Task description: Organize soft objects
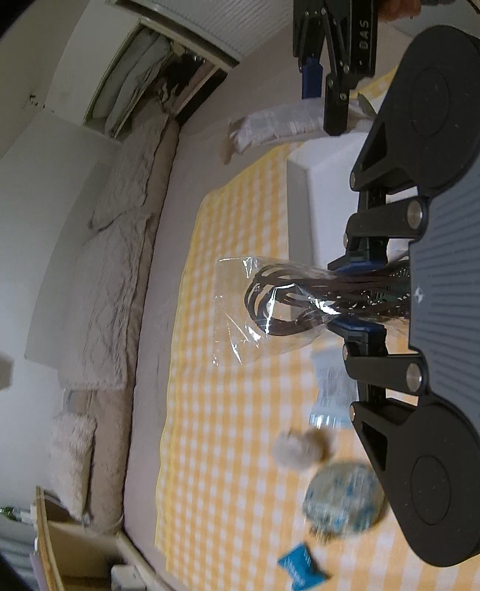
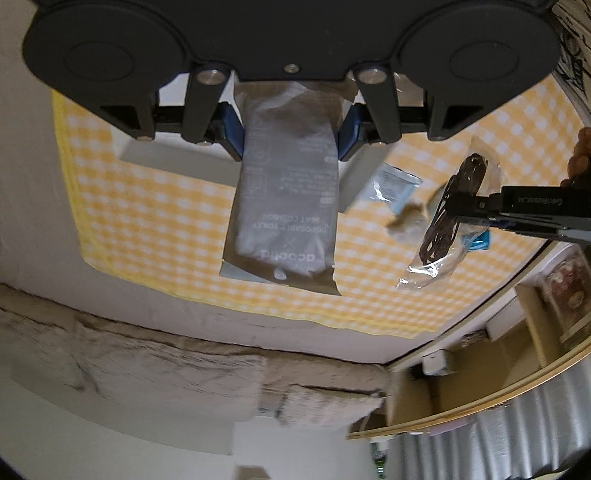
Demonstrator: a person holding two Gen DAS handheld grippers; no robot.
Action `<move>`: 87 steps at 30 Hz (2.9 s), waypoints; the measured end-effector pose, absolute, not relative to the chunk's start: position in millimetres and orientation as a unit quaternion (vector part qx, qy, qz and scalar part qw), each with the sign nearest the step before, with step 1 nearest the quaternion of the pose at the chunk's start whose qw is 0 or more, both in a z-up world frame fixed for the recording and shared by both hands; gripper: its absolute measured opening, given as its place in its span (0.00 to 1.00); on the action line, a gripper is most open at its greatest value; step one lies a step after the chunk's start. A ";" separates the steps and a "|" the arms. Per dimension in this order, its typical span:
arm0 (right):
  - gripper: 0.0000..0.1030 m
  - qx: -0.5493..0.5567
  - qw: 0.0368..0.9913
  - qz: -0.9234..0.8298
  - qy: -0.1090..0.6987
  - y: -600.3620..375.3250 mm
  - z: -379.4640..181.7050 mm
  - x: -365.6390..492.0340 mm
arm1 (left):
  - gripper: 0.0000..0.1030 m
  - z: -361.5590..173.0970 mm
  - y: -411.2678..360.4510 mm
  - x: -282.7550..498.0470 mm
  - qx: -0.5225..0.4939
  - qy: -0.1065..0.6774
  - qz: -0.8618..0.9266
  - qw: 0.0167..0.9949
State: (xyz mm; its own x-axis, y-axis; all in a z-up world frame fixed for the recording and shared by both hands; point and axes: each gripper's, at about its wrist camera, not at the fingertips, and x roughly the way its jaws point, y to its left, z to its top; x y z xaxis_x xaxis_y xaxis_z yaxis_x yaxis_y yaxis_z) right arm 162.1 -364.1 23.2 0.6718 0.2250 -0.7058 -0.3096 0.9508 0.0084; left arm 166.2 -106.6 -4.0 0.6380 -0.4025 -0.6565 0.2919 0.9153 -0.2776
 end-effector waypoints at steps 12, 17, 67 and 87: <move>0.53 -0.031 0.905 0.094 0.413 -427.6 -5.1 148.0 | 0.26 -40.1 -189.4 154.2 -0.131 0.419 -0.260 0.860; 0.53 -0.028 0.895 0.080 0.439 -442.3 -18.9 142.1 | 0.26 -64.6 -214.0 152.2 -0.142 0.452 -0.274 0.837; 0.86 -0.023 0.853 0.076 0.515 -460.0 -58.0 130.3 | 0.95 -73.9 -245.7 144.2 -0.110 0.488 -0.256 0.827; 1.00 -0.005 0.897 0.048 0.439 -455.8 -15.8 118.3 | 1.00 -21.2 -208.8 137.8 -0.061 0.431 -0.231 0.870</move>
